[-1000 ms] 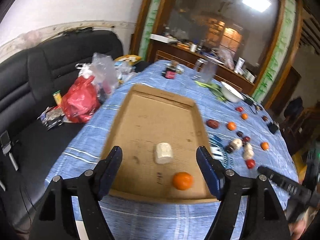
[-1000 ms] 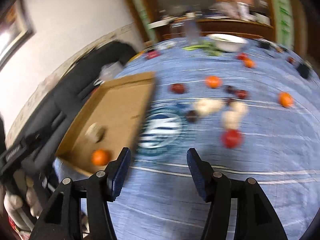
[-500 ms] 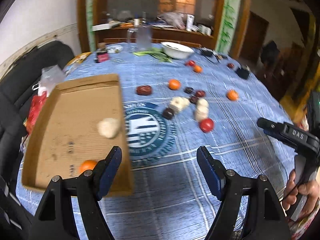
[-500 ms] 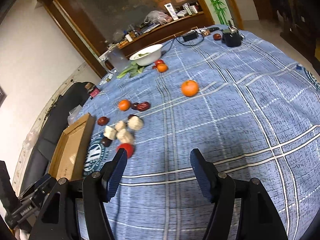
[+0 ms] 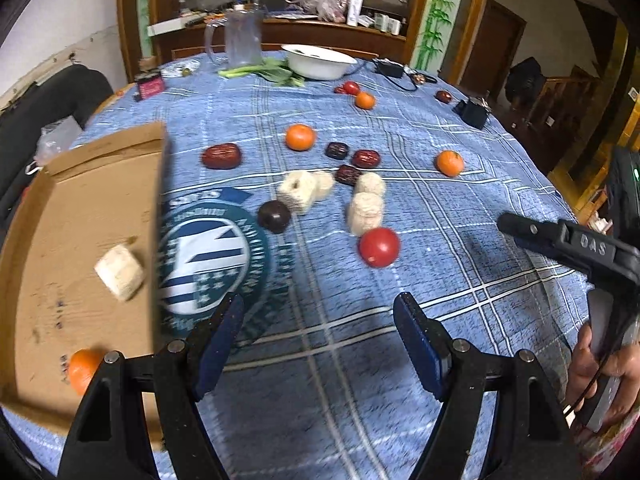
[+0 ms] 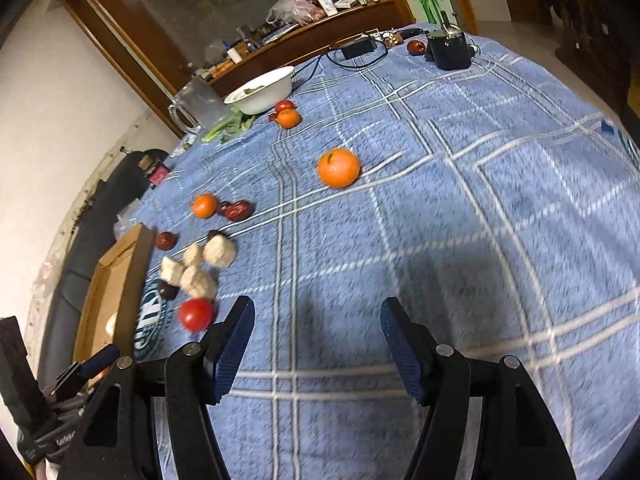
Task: Organize fruits
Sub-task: 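Move both open tools back over the remaining table items, then grasp a red tomato with the left tool while the right tool grasps a tangerine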
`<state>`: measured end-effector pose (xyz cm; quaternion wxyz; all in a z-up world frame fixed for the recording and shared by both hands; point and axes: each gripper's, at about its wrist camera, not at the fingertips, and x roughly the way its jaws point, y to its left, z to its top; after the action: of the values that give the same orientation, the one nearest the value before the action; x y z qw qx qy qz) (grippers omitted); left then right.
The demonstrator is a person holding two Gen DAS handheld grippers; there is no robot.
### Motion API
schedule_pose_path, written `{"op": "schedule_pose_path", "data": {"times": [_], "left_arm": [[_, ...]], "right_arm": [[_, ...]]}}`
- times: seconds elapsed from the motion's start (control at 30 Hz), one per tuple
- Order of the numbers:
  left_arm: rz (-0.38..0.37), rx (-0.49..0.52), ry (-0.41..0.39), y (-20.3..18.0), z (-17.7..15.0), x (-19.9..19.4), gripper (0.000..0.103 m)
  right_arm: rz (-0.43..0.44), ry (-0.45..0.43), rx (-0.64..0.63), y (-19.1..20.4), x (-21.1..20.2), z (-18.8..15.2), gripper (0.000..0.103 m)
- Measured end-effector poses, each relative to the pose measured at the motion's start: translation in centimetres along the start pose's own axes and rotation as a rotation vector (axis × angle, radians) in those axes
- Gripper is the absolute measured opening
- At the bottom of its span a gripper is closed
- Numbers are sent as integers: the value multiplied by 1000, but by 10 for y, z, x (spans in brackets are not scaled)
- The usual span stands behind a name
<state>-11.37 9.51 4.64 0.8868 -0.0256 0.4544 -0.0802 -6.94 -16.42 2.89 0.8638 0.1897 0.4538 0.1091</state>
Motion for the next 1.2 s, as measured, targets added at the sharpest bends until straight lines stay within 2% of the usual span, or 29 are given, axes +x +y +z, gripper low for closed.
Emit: {"op": "schedule_pose_path", "data": {"times": [0.2, 0.47, 0.5, 0.57, 0.63, 0.73, 1.0, 1.1, 1.2], "left_arm": [[-26, -2, 16, -8, 11, 20, 76], [-73, 8, -20, -23, 24, 38, 76], [-81, 14, -28, -25, 25, 40, 76], [-91, 21, -35, -29, 27, 44, 66], [-107, 22, -35, -32, 29, 50, 61], [-119, 5, -27, -31, 30, 57, 61], [-215, -53, -4, -21, 37, 70, 61], [-220, -53, -4, -21, 37, 71, 61], [-195, -33, -1, -26, 36, 71, 61]], "right_arm": [[-93, 0, -69, 8, 16, 31, 69], [-182, -94, -168, 18, 44, 66, 69], [-183, -97, -176, 19, 46, 67, 69], [-176, -99, -189, 21, 53, 68, 69], [-170, -94, -192, 23, 58, 68, 69], [-168, -77, -193, 22, 66, 68, 69], [-188, -41, -177, 13, 81, 78, 69], [-195, -31, -183, 14, 85, 77, 69], [-209, -31, -205, 18, 86, 75, 69]]}}
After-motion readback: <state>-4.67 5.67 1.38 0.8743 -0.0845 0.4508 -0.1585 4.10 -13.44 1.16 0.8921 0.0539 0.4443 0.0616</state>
